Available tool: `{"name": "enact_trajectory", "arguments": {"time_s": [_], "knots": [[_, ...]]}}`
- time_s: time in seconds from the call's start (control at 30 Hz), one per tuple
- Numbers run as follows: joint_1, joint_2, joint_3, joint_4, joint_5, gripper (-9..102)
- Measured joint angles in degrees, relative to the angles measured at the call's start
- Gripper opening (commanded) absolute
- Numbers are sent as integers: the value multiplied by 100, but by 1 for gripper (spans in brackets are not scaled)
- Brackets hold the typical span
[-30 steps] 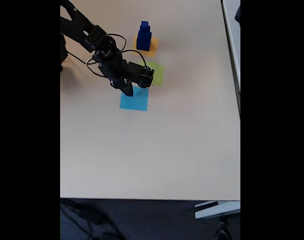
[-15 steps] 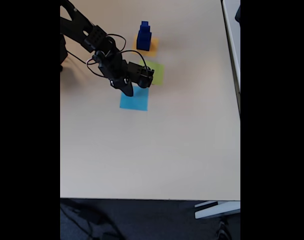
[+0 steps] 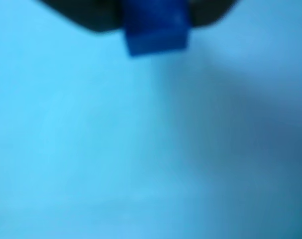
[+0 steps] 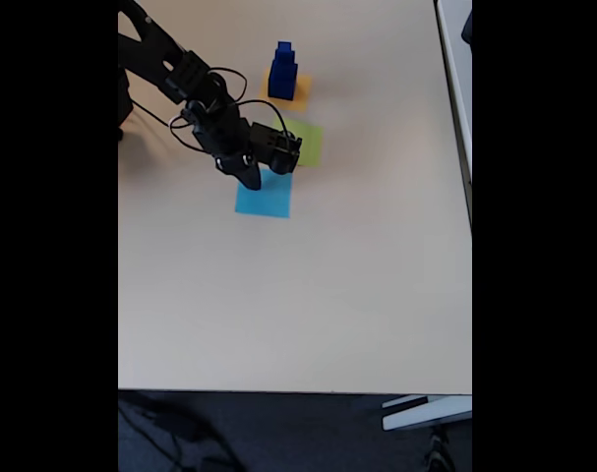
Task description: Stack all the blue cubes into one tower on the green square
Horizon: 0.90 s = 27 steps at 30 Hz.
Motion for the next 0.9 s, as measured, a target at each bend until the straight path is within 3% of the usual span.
{"name": "enact_trajectory", "arguments": {"time_s": [0.9], "knots": [[18,-26,53,-149,35,8]]}}
